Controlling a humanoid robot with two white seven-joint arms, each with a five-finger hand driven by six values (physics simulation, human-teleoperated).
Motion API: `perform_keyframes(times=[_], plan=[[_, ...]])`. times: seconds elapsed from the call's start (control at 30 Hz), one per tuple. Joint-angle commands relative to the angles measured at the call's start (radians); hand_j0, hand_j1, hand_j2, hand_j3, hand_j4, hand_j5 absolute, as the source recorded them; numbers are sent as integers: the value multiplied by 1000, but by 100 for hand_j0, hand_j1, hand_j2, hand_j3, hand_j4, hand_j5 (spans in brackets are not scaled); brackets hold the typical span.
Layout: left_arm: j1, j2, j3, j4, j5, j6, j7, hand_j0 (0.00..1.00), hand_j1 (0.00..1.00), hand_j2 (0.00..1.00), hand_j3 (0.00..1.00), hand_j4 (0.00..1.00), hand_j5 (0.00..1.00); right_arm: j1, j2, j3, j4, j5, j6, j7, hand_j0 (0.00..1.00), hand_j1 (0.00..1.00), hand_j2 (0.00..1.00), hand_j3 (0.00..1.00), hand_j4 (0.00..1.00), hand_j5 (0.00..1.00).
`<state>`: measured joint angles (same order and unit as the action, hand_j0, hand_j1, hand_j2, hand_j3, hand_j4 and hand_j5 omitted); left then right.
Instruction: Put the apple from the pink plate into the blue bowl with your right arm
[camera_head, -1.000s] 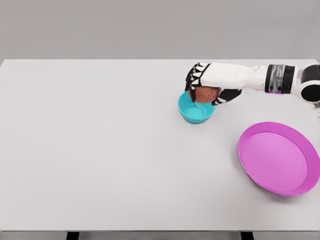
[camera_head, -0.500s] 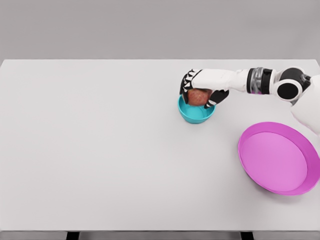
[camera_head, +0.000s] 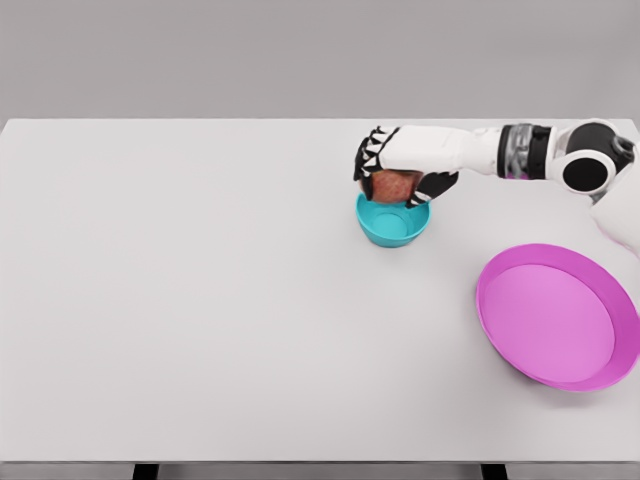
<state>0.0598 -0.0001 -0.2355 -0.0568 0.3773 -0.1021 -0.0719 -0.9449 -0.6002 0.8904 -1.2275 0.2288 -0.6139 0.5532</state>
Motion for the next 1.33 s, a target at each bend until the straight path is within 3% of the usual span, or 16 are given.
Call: perform_keyframes(times=[0.0,0.17,0.23,0.33,0.5,0.57,0.73,0.8,0.83,0.9,1.03,1.17,1.23,1.3], plan=[[2,0,1,0,0,1,0,100,100,100,100,100,100,2,-19,-1,-30,-11,3,-1,43,43,43,43,43,43],[2,0,1,0,0,-1,0,100,100,100,100,100,100,18,-19,2,-29,-6,3,-6,47,47,47,47,47,47],[0,0,1,0,0,-1,0,100,100,100,100,100,100,18,-21,-5,-32,-5,3,-9,71,71,71,71,71,71],[0,0,1,0,0,-1,0,100,100,100,100,100,100,18,-30,-7,-35,-5,3,-10,93,93,93,93,93,93],[0,0,-1,0,0,1,0,100,100,100,100,100,100,20,-61,-4,-101,-5,3,-12,95,95,95,95,95,95],[2,0,-1,0,0,-1,0,100,100,100,100,100,100,20,-62,-1,-115,-3,3,-10,100,100,100,100,100,100],[0,0,1,0,0,-1,0,100,100,100,100,100,100,23,-110,-7,-167,-5,3,-12,100,100,100,100,100,100],[2,0,1,0,0,1,0,100,100,100,100,100,100,34,-219,-10,-288,-22,3,-24,100,100,100,100,100,100],[2,0,1,0,0,-1,0,100,100,100,100,100,100,46,-322,-11,-380,-57,3,-45,100,100,100,100,100,100],[2,0,1,0,0,-1,0,100,100,100,100,100,100,48,-351,-11,-394,-68,3,-47,100,100,100,100,100,100],[2,0,-1,0,0,-1,0,100,100,100,100,100,100,152,-362,-114,-418,-68,3,-47,100,100,100,100,100,100],[2,0,-1,0,0,1,0,100,100,100,100,100,100,167,-472,-166,-440,-146,3,-48,100,100,100,100,100,100],[2,0,1,0,0,-1,0,100,100,100,100,100,100,212,-466,-165,-438,-144,3,-45,100,100,100,100,100,100],[0,0,1,0,2,-1,0,100,100,100,100,100,100,213,-464,-165,-443,-144,3,-45,100,100,100,100,100,100]])
